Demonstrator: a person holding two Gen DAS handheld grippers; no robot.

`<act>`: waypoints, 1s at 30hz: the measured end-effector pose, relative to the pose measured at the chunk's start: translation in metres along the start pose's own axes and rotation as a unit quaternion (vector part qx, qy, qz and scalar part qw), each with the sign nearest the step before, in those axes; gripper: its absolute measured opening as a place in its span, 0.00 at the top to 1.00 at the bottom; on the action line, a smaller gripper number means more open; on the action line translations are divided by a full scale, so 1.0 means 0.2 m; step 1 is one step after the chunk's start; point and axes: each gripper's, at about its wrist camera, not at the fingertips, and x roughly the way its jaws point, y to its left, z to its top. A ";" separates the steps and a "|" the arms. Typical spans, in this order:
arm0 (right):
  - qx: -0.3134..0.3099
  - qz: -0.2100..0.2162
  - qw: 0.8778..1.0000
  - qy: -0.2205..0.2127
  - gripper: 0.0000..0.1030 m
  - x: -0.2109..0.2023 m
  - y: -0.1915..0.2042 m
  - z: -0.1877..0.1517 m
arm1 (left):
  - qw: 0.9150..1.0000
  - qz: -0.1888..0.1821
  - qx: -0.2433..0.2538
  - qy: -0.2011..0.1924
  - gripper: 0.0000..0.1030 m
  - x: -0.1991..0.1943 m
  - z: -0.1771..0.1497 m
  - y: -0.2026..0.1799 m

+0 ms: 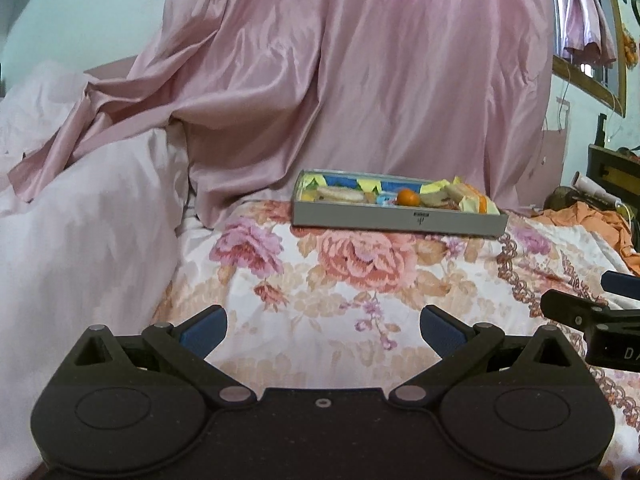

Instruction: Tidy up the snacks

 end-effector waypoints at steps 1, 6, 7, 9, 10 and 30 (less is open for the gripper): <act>0.001 0.000 1.000 0.004 0.00 0.01 0.00 -0.01 | 1.000 0.001 0.001 0.003 0.01 0.00 -0.01 0.00; 0.002 -0.004 1.000 0.019 0.00 0.03 0.00 -0.05 | 1.000 0.002 -0.002 0.008 0.01 0.02 -0.04 0.01; 0.003 -0.005 1.000 0.020 0.00 0.04 0.00 -0.06 | 1.000 0.002 -0.005 0.005 0.01 0.02 -0.05 0.01; 0.008 -0.006 1.000 0.025 0.00 0.04 0.00 -0.07 | 1.000 0.003 -0.006 0.004 0.01 0.02 -0.06 0.01; 0.010 -0.007 1.000 0.025 0.00 0.04 0.00 -0.07 | 1.000 0.004 -0.006 0.005 0.01 0.02 -0.07 0.01; 0.014 -0.022 0.999 0.043 0.00 0.09 -0.01 -0.15 | 1.000 0.016 -0.004 0.024 0.01 0.08 -0.13 0.02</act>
